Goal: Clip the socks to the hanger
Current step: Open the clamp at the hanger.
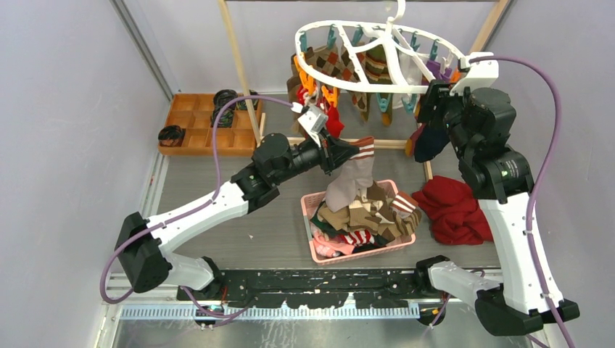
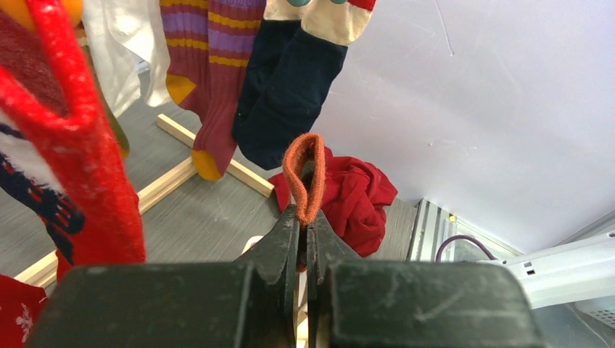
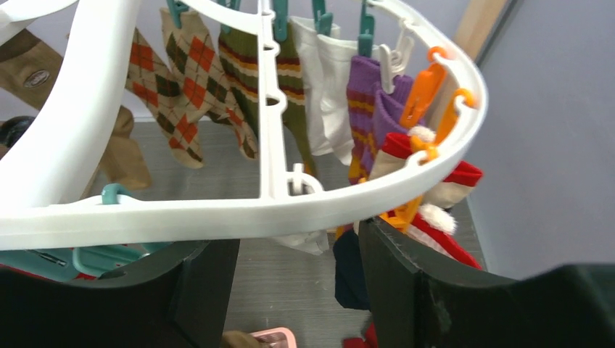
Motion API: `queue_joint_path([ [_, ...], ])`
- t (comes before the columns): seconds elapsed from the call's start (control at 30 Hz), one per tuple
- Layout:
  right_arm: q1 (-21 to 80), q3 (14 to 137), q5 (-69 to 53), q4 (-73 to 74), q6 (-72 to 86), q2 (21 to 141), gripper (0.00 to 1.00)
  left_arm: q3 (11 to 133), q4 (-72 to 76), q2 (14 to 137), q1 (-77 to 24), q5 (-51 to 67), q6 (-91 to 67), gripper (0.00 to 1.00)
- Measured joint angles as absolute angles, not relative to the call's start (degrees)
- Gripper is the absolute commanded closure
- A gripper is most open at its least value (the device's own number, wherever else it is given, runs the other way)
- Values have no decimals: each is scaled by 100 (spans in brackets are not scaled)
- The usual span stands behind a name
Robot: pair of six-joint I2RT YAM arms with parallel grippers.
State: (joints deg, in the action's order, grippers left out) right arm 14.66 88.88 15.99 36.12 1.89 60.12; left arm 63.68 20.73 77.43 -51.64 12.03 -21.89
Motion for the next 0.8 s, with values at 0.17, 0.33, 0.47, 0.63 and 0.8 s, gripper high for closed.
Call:
queue_joint_path([
  [0.17,1459,8984,1435,3704,290,6180,36,6318,2075,7592,-5155,1203,-2189,100],
  [0.33,1452,9078,1424,3730,290,6278,37,6309,2082,7518,-5118,1219,-2187,100],
  [0.47,1450,9080,1393,3682,244,6278,37,6307,2082,7518,-5089,1253,-2189,100],
  [0.63,1450,9041,1376,3487,139,6272,38,6307,2082,7518,-5081,1271,-2187,100],
  [0.8,1450,8934,1380,3306,91,6254,42,6307,2082,7518,-5054,1306,-2187,100],
])
